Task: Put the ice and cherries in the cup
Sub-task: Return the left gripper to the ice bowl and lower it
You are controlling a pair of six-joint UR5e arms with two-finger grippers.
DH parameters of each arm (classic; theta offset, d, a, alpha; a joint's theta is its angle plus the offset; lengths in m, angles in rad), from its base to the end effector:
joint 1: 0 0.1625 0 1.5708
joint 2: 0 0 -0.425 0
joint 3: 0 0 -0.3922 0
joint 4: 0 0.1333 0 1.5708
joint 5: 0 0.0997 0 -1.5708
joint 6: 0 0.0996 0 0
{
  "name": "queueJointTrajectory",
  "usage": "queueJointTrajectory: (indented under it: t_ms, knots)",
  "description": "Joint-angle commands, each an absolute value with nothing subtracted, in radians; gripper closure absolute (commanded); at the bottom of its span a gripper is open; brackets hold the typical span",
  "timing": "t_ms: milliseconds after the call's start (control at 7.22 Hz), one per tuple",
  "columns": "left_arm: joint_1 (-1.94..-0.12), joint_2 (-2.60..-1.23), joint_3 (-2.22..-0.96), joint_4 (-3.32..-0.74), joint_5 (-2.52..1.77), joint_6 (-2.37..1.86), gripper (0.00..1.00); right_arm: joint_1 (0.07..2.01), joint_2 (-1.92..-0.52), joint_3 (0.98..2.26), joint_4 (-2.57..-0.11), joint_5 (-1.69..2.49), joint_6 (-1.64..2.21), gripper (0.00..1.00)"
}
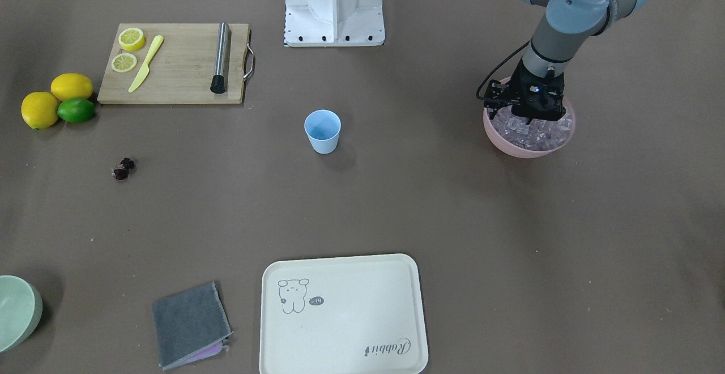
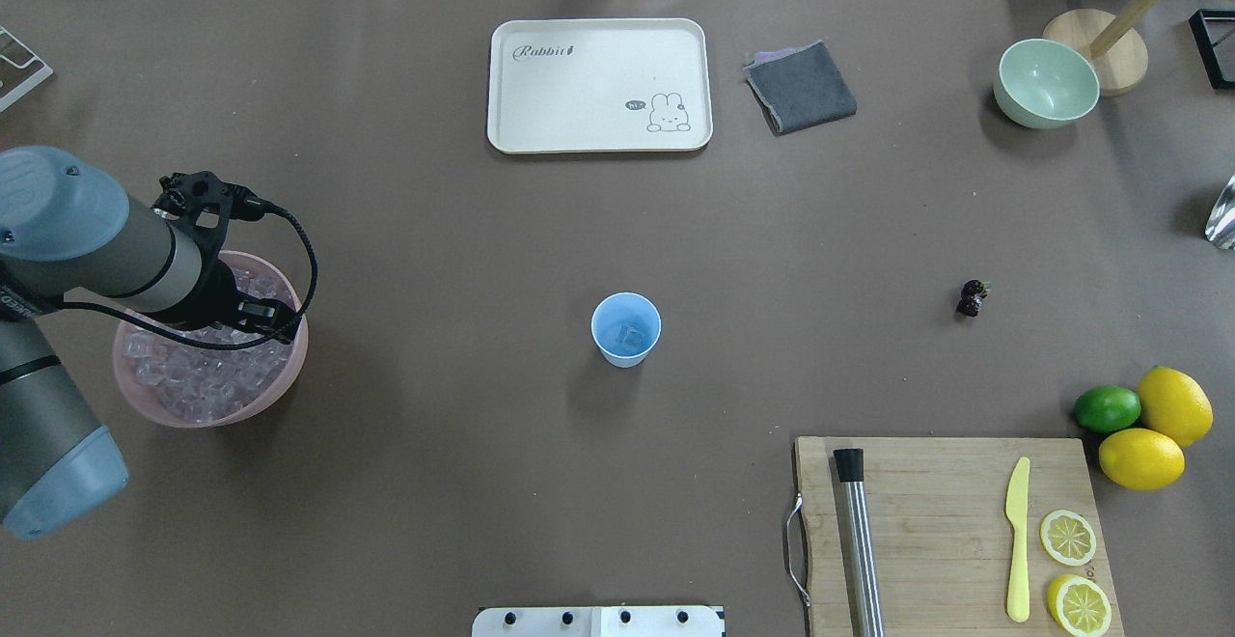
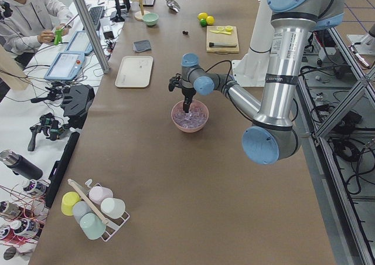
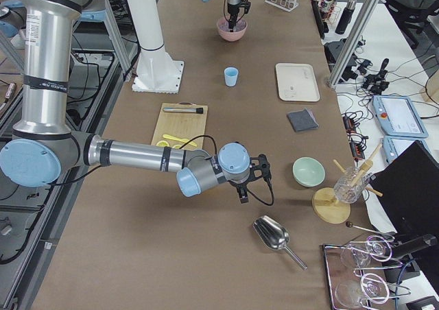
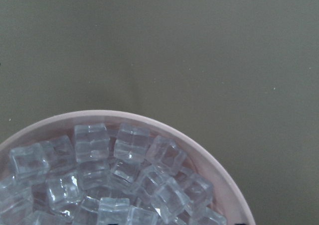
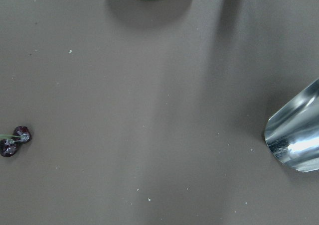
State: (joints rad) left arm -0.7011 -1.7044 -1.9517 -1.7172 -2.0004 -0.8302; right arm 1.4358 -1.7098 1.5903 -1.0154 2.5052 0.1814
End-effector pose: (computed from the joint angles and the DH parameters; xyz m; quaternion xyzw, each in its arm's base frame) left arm 0.3475 -0.4135 0.4010 0.0578 0.3712 0.0874 0.9226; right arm -0.0073 -0.4490 0.6417 0.1214 -0.4647 -0.0771 0.8737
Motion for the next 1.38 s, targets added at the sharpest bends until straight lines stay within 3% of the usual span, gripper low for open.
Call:
queueJointTrajectory:
  t_ms: [0, 138, 415, 969, 1108, 1246]
  knots:
    - [-0.703, -1.64, -1.96, -1.752, -2.008, -0.831, 0.18, 1.436, -1.71, 1.591, -1.011, 2.507, 0.183, 0.0]
    - [-0.703, -1.629, -1.959, -1.769, -2.008, -0.839, 0.2, 1.434, -1.713, 1.591, -1.011, 2.507, 0.181, 0.0]
    - [-0.701, -1.631, -1.959, -1.769, -2.008, -0.844, 0.42, 1.434, -1.729, 1.591, -0.993, 2.516, 0.179, 0.0]
    - [-0.698, -1.64, -1.945, -1.787, -2.006, -0.845, 0.43, 1.434, -1.775, 1.592, -0.931, 2.533, 0.181, 0.0]
    - [-0.698, -1.64, -1.945, -1.789, -2.008, -0.847, 0.5, 1.434, -1.782, 1.601, -0.931, 2.533, 0.181, 0.0]
    - [-0.698, -1.64, -1.944, -1.789, -2.009, -0.847, 0.79, 1.434, -1.789, 1.608, -0.931, 2.531, 0.181, 0.0]
